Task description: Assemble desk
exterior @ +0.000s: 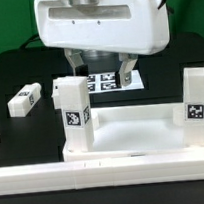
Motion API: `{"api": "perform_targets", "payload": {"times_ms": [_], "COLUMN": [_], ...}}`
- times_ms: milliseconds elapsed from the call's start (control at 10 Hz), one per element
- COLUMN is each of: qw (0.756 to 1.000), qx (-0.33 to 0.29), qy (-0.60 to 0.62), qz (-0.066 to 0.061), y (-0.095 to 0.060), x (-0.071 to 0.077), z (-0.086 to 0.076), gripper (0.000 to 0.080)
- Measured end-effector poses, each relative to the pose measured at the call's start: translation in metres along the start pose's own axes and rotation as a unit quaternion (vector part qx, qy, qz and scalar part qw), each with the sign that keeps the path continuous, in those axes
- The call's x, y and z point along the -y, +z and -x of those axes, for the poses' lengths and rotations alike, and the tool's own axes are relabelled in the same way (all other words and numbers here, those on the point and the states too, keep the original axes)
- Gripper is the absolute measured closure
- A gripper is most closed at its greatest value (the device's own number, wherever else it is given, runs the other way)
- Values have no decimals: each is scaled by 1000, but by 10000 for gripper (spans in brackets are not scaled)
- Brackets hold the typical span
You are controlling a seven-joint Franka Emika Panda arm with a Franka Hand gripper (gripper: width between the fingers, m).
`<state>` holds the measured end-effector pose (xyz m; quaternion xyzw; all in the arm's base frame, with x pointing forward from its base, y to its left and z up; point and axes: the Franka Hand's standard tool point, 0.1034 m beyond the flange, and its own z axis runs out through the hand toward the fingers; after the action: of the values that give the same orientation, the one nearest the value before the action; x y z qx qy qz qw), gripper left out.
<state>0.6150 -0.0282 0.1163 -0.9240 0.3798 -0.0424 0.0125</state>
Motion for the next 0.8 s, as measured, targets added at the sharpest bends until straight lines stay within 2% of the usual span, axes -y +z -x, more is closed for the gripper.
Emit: {"api": "perform_targets", "payload": {"times_ms": [100, 200, 400, 600, 800], "qw": [1000, 998, 996, 997, 987], "qx": [0, 3, 1, 0, 7], "qy": [15, 55, 89, 80, 162], "qz": [-2, -9, -10, -11, -16], "y": [0, 1, 6, 6, 7], "x": [-1, -4, -5, -5, -2], "z": [2, 14, 35, 31, 35], "gripper": [150, 150, 150, 150, 150]}}
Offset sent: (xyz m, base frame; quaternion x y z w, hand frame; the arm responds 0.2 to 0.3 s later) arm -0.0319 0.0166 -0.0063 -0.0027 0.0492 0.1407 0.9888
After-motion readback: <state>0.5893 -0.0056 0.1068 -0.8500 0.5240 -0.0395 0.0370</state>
